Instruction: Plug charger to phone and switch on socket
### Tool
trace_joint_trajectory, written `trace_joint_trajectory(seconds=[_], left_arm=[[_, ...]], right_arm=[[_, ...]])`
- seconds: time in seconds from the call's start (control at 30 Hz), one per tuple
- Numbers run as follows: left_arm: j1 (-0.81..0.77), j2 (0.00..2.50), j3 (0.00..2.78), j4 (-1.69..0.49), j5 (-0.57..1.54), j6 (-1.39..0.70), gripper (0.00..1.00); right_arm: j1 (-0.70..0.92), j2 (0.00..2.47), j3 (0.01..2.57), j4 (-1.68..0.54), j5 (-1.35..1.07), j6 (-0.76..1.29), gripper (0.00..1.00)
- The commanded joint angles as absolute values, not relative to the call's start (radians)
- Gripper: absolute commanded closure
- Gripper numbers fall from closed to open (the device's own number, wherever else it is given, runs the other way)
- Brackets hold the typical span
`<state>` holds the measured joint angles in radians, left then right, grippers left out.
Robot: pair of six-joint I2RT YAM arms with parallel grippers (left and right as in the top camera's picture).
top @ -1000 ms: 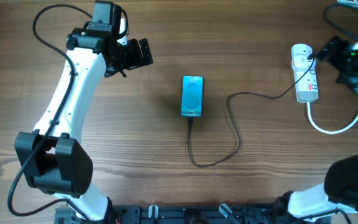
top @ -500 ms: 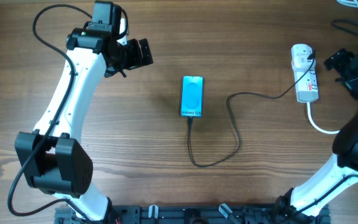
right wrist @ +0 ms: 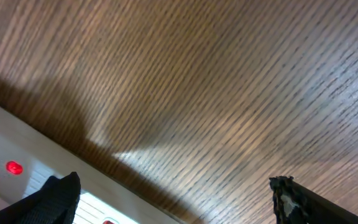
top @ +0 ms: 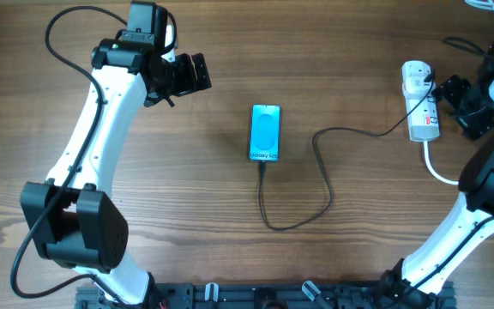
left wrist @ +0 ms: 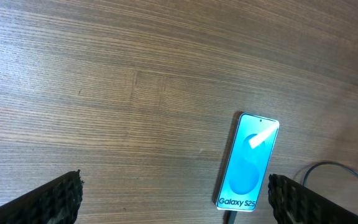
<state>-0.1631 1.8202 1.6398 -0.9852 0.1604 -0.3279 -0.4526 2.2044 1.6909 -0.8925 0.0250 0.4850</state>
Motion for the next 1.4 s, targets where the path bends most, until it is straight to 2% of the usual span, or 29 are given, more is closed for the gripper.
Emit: trace_joint_trajectory(seconds=[0.0, 0.1, 0.57, 0.83, 1.37], left_arm=[[-0.160, 1.829, 1.636, -0.984, 0.150, -0.326, 0.00], [-0.160, 1.829, 1.636, -0.984, 0.150, -0.326, 0.00], [-0.160, 1.829, 1.636, -0.984, 0.150, -0.326, 0.00], [-0.160, 1.829, 1.636, -0.984, 0.150, -0.326, 0.00], [-0.160, 1.829, 1.636, -0.984, 0.150, -0.326, 0.00]], right_arm=[[-0.448, 2.235, 1.693, -0.895, -0.004, 0.471, 0.00], [-0.448, 2.235, 1.693, -0.884, -0.089, 0.445, 0.00], [-0.453, 2.235, 1.696, -0.881, -0.106, 0.444, 0.00], [-0.453, 2.157, 1.696, -0.887, -0.106, 0.444, 0.00], [-0.453, 2.186, 1.682, -0.871, -0.042, 0.445, 0.00]])
